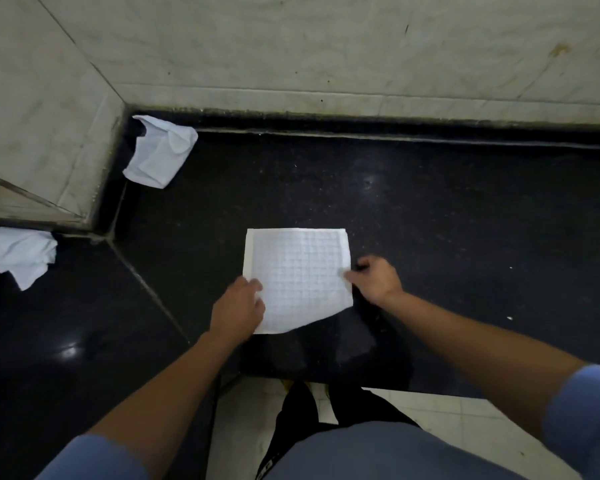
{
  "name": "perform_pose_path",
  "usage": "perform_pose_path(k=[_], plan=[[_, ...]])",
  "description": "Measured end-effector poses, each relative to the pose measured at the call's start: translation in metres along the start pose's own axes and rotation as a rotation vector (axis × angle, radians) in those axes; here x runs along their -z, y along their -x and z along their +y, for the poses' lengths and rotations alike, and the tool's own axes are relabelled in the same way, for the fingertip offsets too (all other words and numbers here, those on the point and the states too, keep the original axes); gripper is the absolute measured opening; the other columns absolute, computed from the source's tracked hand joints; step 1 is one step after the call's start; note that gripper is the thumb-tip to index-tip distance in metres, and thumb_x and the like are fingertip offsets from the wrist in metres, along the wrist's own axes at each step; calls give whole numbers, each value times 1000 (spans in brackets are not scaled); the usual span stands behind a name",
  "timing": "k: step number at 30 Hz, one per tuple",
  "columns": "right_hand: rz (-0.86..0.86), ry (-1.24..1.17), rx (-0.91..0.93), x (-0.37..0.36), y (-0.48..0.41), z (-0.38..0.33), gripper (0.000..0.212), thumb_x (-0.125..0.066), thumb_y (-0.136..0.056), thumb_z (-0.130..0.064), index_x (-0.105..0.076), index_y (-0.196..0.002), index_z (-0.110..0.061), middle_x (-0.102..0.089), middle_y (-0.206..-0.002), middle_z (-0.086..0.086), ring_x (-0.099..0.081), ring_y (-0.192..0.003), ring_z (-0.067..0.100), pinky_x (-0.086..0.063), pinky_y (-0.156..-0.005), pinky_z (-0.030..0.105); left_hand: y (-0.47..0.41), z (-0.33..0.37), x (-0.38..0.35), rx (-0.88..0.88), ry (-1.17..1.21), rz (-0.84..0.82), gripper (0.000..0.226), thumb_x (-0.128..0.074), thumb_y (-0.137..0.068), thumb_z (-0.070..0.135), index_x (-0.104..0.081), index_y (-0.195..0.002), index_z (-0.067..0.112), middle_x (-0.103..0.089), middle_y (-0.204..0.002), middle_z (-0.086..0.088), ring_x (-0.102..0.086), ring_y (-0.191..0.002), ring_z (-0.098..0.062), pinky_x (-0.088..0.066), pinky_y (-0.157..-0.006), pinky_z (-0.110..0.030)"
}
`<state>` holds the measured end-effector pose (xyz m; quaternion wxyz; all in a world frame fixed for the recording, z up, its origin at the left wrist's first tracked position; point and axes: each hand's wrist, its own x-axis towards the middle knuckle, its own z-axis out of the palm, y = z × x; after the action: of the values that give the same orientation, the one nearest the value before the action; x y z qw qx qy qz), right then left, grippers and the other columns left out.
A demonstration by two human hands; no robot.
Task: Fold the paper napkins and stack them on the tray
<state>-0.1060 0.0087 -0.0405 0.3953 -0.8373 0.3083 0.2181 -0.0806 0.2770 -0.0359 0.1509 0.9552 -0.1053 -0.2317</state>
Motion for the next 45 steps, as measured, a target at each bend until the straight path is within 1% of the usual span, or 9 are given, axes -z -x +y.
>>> perform_pose_path(k=[5, 10, 17, 20, 23, 26, 31, 36, 45], plan=[[-308, -263, -114, -20, 33, -4, 12, -75, -80, -18, -71, -86, -10, -65, -75, 0, -57, -63, 8, -44, -48, 15, 35, -15, -27, -166, -85, -62, 29, -59, -86, 18, -60, -115, 14, -47, -117, -1, -45, -109, -20, -51, -83, -34], [-170, -471, -21, -16, 30, -17, 18, -68, -85, -20, -57, -72, -14, -61, -73, 1, -53, -65, 12, -43, -54, 22, 32, -14, -28, -178, -151, -47, 31, -59, -85, 23, -57, -114, 14, -46, -117, -3, -44, -107, -22, -50, -81, -34], [-62, 275, 42, -5, 27, 16, 27, -60, -89, -28, -47, -110, -21, -69, -85, 3, -67, -71, 22, -55, -64, 35, 34, -13, -32, -210, -192, -29, 33, -56, -86, 28, -54, -117, 15, -45, -119, -3, -44, -105, -20, -47, -83, -31], [67, 558, 341, -4, 47, 20, 25, -53, -91, -34, -48, -113, -25, -64, -98, -5, -63, -88, 19, -44, -69, 30, 39, -11, -35, -311, -174, 8, 24, -66, -79, 19, -62, -102, 13, -54, -104, -2, -52, -94, -20, -49, -73, -30], [-77, 738, 596, -25, 66, 15, 32, -55, -88, -31, -51, -119, -22, -55, -116, -3, -53, -107, 18, -44, -73, 31, 41, -7, -41, -378, -171, -8, 22, -69, -76, 18, -64, -96, 13, -56, -99, -3, -55, -90, -21, -50, -72, -32], [-156, 1030, 614, -50, 70, 16, 37, -55, -85, -20, -46, -120, -13, -54, -116, 9, -51, -107, 27, -38, -65, 33, 39, 0, -43, -377, -197, -58, 27, -59, -84, 28, -59, -108, 14, -52, -110, -4, -49, -102, -22, -46, -84, -33], [-84, 866, 610, -41, 66, 21, 21, -50, -87, -24, -55, -105, -14, -54, -106, 6, -52, -101, 24, -33, -64, 30, 36, 8, -42, -365, -274, -36, 34, -54, -88, 39, -55, -112, 15, -49, -113, -4, -47, -104, -20, -43, -87, -33], [-39, 815, 642, -24, 71, 37, 15, -51, -86, -20, -59, -95, -12, -53, -103, 4, -51, -98, 23, -35, -59, 31, 32, 8, -36, -326, -347, -58, 23, -49, -88, 19, -55, -109, 14, -49, -114, -3, -44, -107, -20, -38, -87, -31], [-190, 767, 477, -7, 80, 54, 14, -50, -88, -28, -58, -98, -21, -65, -100, 4, -61, -92, 24, -42, -70, 32, 37, -14, -3, -368, -122, -349, 13, -56, -85, 13, -67, -88, 17, -63, -89, 0, -58, -80, -14, -48, -68, -26]])
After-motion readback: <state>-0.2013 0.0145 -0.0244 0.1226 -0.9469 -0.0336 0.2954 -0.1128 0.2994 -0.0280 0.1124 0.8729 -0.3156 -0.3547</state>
